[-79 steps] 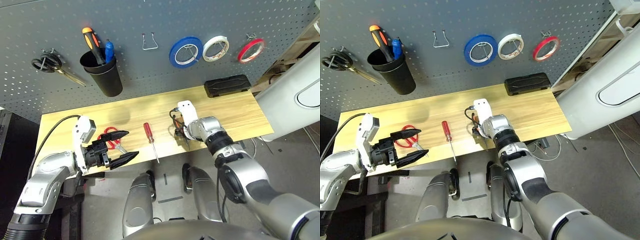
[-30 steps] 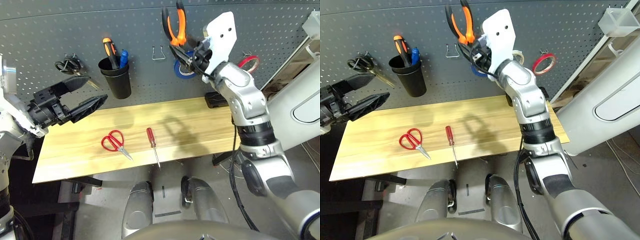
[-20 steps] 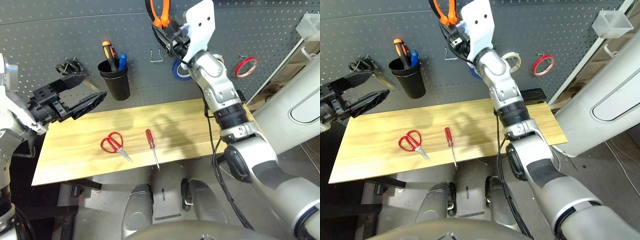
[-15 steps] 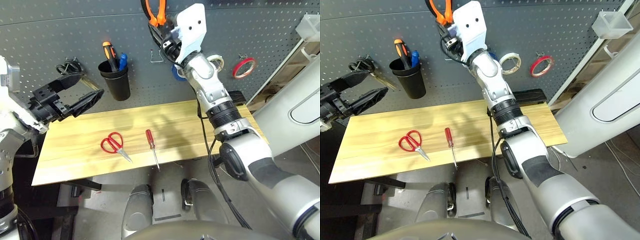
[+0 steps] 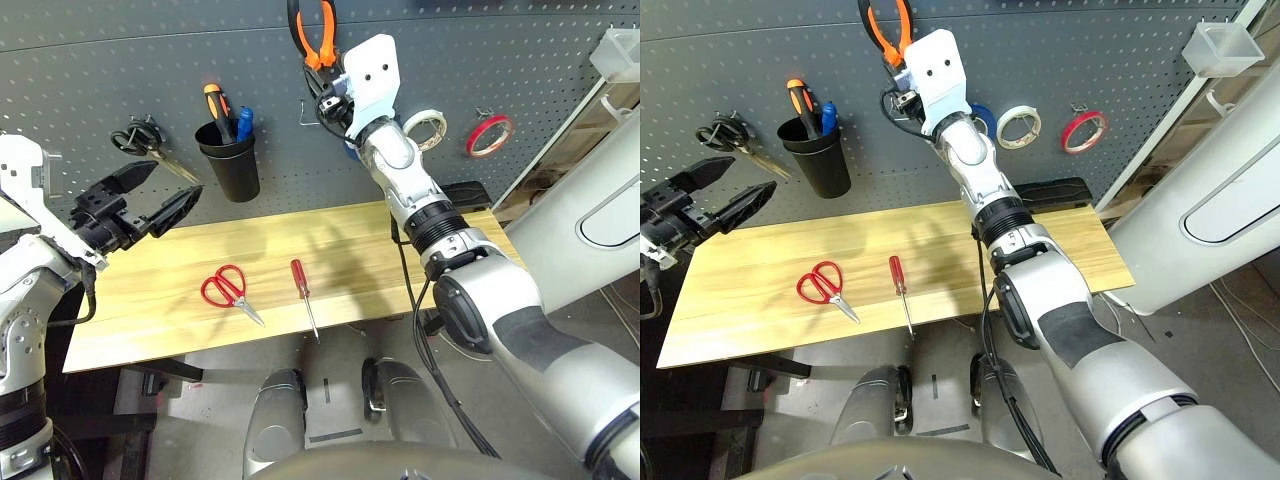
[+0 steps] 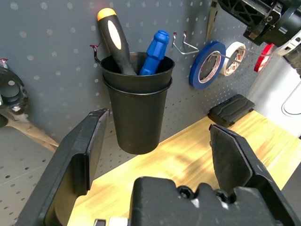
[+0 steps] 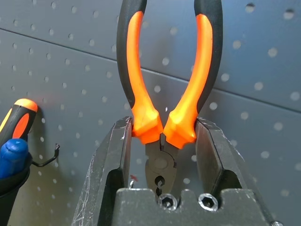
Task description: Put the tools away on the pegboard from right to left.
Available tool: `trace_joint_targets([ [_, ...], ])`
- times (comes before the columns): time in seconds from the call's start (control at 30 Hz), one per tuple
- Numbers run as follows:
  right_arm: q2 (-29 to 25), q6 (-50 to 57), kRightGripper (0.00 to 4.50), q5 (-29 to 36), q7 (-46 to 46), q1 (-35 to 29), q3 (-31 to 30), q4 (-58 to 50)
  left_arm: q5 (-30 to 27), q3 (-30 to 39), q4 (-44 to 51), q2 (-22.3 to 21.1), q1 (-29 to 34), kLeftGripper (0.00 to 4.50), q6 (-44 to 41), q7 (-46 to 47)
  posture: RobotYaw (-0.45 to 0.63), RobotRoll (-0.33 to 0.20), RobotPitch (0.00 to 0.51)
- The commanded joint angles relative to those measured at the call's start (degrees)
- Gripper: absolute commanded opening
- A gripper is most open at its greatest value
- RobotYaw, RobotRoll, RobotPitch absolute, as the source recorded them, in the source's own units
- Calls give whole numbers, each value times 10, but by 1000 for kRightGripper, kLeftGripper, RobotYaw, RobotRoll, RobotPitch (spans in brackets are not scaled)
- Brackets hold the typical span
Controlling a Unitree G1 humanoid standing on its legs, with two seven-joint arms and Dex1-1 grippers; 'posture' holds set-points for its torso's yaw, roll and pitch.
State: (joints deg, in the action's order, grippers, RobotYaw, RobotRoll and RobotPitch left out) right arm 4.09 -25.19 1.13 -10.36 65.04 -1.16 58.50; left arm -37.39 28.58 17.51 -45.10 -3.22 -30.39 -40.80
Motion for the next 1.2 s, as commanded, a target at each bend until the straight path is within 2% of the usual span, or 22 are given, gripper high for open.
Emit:
trace_joint_targets([
  [0.03,3,-14,2071,6,-5,15,13,21,-2,-5,13,6,10,4500,-7,4,116,0,86],
  [0.83,11,2,2071,5,-19,-8,27,68,-11,-22,33,25,21,4500,-13,7,123,0,107],
  [0.97,9,4,3339,5,-23,-15,26,65,-10,-30,32,29,18,4500,-13,7,113,0,110],
  [1.07,5,7,4480,6,-29,-20,27,59,-10,-39,29,33,13,4500,-12,7,107,0,113],
  [1.2,0,7,4480,7,-34,-29,26,44,-9,-49,25,38,6,4500,-11,4,87,0,113],
])
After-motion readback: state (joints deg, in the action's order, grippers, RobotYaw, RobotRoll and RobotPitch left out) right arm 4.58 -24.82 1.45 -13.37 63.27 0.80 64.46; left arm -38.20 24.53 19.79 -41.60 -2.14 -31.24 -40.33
